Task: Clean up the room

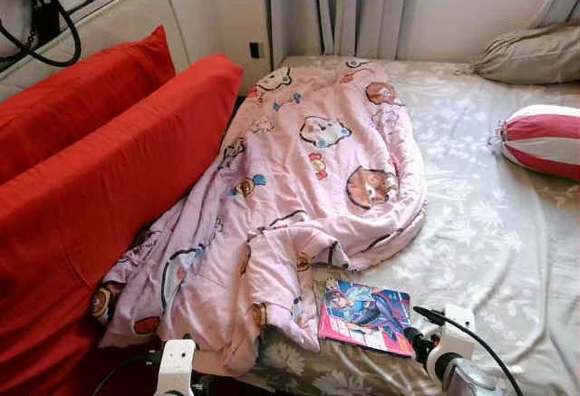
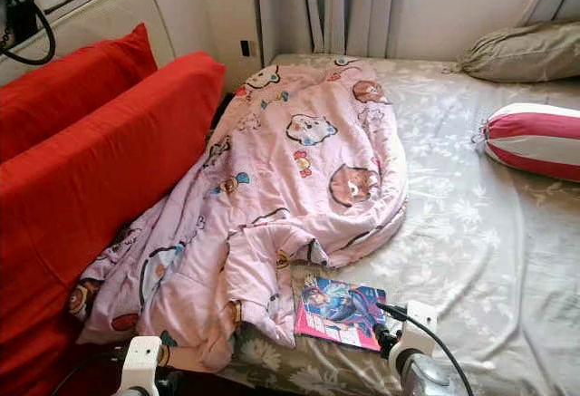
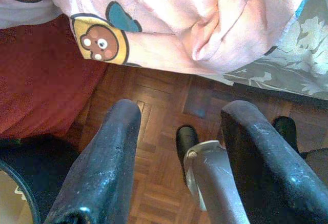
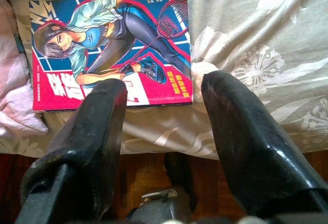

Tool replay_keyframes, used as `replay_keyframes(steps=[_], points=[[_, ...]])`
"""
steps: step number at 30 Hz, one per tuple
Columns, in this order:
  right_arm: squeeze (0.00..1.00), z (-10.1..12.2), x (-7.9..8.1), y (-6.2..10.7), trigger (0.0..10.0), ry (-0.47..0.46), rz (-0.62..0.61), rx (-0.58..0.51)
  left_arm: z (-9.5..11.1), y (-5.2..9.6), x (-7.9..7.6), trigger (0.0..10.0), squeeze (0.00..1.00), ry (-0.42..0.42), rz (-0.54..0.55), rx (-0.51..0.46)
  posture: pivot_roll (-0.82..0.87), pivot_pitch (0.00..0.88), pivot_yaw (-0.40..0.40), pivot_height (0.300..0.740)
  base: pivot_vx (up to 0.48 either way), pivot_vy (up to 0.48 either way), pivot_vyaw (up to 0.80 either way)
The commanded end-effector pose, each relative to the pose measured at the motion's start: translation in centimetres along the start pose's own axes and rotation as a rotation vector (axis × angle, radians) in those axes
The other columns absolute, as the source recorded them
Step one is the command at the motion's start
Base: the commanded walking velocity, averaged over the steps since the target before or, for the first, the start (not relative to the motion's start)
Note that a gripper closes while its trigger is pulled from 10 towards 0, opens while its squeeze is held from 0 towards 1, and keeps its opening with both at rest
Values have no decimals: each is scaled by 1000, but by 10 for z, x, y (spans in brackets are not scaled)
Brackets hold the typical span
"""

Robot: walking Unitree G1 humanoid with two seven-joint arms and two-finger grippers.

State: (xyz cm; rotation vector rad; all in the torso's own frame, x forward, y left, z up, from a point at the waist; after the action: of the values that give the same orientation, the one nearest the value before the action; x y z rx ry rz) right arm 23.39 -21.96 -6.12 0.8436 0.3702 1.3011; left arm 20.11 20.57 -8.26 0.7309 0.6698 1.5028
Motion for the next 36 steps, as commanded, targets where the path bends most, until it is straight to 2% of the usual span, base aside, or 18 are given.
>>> replay_keyframes(steps=[1,6,8,9,18,28,31,36], points=[[0,-1,1,0,10000,0,-2,10,-1,0,2,10000,0,6,6,7,19,0,51,740,0,0,-688],[0,-1,1,0,10000,-1,0,12,0,0,1,10000,0,-28,0,6,20,0,53,740,0,-96,-688],[0,-1,1,0,10000,-1,0,12,0,0,2,10000,0,-27,2,5,22,0,53,740,0,-480,-688],[0,-1,1,0,10000,-1,1,11,-1,0,2,10000,0,8,14,10,20,0,54,740,0,0,-688],[0,-1,1,0,10000,4,1,7,-1,0,2,10000,0,4,9,4,17,0,56,740,0,0,-682],[0,0,1,0,10000,-15,4,-22,0,0,1,10000,0,14,-3,-12,15,0,57,740,0,0,0],[0,-2,1,0,10000,-4,7,-10,0,1,1,10000,0,-8,-3,-16,9,0,62,740,0,-288,0],[0,-2,1,0,10000,-2,7,-7,-2,1,2,10000,0,18,7,-9,9,0,62,740,0,-94,-749]])
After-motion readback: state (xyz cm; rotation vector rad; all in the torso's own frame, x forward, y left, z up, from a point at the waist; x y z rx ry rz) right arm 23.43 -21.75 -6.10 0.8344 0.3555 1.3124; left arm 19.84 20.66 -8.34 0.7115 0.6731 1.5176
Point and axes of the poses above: a point about 5 cm out from each wrist's last joint towards the gripper, its own y axis pointing back from the gripper into the wrist, its own z axis along the axis of the wrist's last joint, x = y × z, the point moved 1 cm from there along -y, pointing out of the wrist towards the gripper, and after that the axes turned 1 degree about -y, right-handed, at the moved point
